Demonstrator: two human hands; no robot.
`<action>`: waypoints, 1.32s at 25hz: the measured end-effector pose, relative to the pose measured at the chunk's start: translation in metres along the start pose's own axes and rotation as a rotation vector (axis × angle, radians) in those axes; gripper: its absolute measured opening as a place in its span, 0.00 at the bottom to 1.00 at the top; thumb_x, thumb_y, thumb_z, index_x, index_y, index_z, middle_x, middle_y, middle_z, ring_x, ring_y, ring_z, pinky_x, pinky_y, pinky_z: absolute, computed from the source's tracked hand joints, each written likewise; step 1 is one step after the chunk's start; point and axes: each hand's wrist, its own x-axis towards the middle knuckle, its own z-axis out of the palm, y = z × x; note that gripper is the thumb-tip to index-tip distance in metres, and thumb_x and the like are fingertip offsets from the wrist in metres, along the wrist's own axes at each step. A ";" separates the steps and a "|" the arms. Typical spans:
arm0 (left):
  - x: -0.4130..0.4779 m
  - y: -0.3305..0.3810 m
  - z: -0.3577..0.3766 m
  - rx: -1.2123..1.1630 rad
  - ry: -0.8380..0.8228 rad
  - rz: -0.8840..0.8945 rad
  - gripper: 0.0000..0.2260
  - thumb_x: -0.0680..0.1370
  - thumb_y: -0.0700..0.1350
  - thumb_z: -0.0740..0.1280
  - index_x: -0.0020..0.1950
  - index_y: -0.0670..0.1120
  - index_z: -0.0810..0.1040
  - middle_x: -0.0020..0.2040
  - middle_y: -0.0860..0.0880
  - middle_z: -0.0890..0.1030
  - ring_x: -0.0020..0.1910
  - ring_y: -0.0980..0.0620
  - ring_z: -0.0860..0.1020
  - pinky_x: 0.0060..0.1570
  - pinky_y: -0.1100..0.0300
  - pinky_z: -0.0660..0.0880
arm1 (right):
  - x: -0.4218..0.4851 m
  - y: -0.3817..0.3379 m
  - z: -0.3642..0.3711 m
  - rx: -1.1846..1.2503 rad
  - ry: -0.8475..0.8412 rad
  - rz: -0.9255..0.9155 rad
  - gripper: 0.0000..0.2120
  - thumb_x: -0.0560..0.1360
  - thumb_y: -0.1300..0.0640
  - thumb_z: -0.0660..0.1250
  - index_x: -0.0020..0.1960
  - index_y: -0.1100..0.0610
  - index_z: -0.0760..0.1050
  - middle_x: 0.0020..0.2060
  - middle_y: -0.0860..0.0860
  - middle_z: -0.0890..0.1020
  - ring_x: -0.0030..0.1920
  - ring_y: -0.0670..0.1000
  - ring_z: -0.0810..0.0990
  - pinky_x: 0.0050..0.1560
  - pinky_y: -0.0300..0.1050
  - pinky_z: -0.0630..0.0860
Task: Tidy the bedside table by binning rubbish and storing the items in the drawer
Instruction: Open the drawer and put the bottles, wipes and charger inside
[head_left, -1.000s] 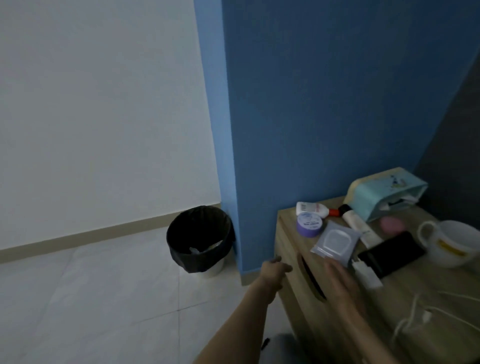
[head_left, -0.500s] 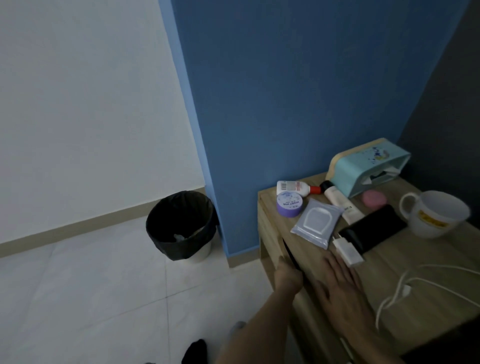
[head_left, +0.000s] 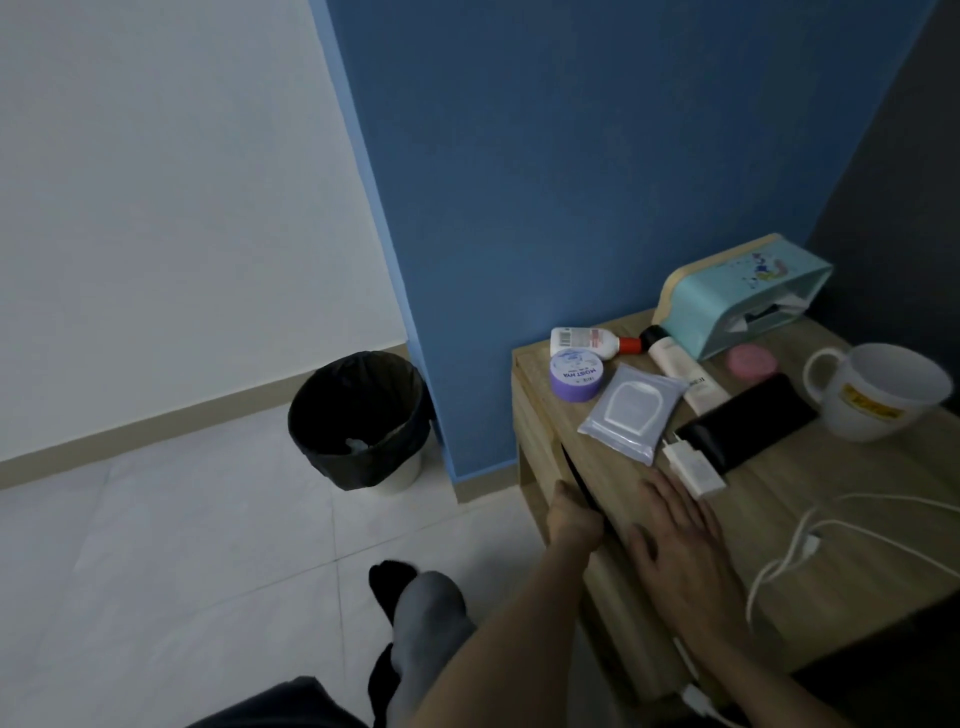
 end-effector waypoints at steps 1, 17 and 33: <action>0.001 0.000 -0.001 -0.012 -0.001 -0.009 0.30 0.75 0.41 0.63 0.75 0.44 0.57 0.70 0.41 0.70 0.68 0.41 0.70 0.66 0.51 0.70 | 0.000 0.000 0.000 -0.005 0.003 0.000 0.27 0.72 0.47 0.52 0.65 0.60 0.71 0.65 0.56 0.75 0.67 0.54 0.71 0.67 0.51 0.61; -0.025 -0.045 -0.068 -0.195 -0.002 -0.002 0.29 0.76 0.37 0.65 0.75 0.46 0.57 0.71 0.43 0.66 0.68 0.43 0.68 0.66 0.49 0.71 | 0.000 -0.005 -0.007 -0.007 -0.019 -0.003 0.30 0.72 0.45 0.49 0.66 0.60 0.70 0.65 0.57 0.75 0.67 0.57 0.71 0.65 0.57 0.67; -0.041 -0.091 -0.128 -0.232 0.322 -0.040 0.25 0.78 0.40 0.64 0.74 0.44 0.61 0.70 0.42 0.70 0.67 0.43 0.71 0.65 0.48 0.71 | -0.007 -0.012 -0.013 0.128 -0.036 0.063 0.25 0.73 0.48 0.54 0.60 0.63 0.75 0.61 0.59 0.78 0.63 0.59 0.75 0.61 0.56 0.71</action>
